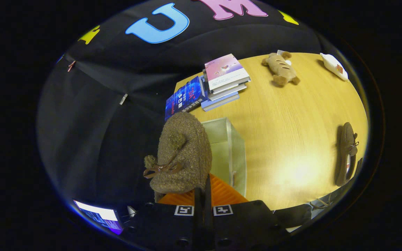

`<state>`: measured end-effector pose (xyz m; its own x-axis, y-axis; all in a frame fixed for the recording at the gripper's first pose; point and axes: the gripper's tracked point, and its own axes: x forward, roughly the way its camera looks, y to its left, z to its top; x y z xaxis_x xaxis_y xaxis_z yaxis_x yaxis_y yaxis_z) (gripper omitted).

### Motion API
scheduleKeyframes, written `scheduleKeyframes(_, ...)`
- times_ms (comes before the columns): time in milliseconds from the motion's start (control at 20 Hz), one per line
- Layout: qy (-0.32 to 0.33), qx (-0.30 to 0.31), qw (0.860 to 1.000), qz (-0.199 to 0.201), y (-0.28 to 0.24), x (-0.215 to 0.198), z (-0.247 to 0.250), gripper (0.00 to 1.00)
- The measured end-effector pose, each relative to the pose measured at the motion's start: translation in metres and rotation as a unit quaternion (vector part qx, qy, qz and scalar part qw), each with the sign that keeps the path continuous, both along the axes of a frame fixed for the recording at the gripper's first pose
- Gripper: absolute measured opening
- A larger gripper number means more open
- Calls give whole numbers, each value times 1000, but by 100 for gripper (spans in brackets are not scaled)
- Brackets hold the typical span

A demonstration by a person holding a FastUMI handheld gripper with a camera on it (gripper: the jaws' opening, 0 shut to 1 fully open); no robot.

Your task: Open the storage box then place both shoes into the box .Put the left shoe in first, then the right shoe, with the right side of both shoes facing outward in a uniform manner.

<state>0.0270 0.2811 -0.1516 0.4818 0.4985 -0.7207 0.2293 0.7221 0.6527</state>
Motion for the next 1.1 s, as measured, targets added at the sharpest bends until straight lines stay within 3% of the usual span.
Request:
scheduleKeyframes(500, 54, -14, 998, -3, 51, 11, -47, 5)
scheduleKeyframes(850, 64, 16, 998, 4, 81, 21, -57, 5)
scheduleKeyframes(950, 68, 56, 996, 8, 97, 19, -52, 17)
scheduleKeyframes(1100, 64, 74, 995, 15, 98, 16, -47, 63)
